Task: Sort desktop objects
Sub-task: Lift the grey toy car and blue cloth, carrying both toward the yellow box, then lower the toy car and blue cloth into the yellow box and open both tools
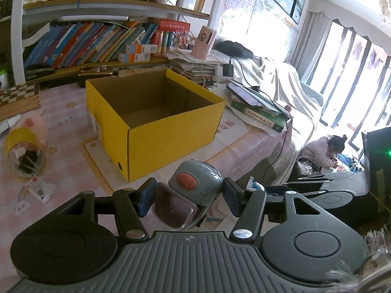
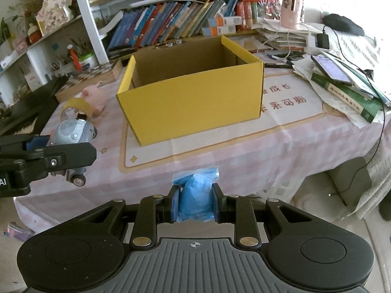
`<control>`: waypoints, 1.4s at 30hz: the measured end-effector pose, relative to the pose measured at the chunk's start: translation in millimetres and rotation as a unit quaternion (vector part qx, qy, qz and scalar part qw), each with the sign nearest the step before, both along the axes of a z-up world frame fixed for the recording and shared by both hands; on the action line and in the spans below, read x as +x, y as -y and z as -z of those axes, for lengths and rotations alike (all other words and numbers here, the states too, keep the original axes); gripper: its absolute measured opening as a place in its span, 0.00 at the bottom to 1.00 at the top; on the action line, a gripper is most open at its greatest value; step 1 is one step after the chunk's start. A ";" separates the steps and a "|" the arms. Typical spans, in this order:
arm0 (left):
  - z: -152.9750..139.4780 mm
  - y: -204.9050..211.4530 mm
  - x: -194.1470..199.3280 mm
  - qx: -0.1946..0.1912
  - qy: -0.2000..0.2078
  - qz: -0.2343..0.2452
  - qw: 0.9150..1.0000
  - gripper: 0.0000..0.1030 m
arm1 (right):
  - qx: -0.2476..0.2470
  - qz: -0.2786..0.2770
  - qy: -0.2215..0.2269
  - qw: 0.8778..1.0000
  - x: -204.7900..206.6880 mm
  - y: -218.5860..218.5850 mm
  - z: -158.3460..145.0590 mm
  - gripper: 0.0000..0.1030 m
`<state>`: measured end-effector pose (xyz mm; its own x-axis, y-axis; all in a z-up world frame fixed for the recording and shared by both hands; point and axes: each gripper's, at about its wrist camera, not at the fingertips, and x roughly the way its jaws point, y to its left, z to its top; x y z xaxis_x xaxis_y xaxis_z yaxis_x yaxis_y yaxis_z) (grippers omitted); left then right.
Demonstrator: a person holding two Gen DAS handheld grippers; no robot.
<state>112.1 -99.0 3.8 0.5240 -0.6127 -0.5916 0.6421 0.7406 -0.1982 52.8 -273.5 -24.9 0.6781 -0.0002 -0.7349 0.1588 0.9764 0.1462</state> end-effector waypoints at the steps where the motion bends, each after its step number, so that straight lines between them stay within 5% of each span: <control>1: -0.5 2.8 2.7 -0.001 0.001 -0.001 1.000 0.54 | 0.000 -0.001 0.000 1.000 2.9 2.7 -0.5 0.25; 14: -29.1 38.5 47.2 -0.020 0.035 -0.028 0.999 0.54 | -0.018 -0.060 0.045 0.997 59.3 38.6 -29.0 0.25; 26: -55.8 74.5 106.4 0.008 0.088 -0.061 0.994 0.54 | -0.070 -0.161 0.104 0.979 136.7 61.0 -57.9 0.25; 34: -41.9 99.0 169.7 0.077 0.080 -0.063 0.992 0.55 | -0.121 -0.250 0.086 0.957 202.3 63.8 -47.4 0.25; 42: -6.2 128.3 235.7 0.162 0.023 -0.029 0.986 0.55 | -0.200 -0.367 0.019 0.908 260.4 43.9 -7.5 0.25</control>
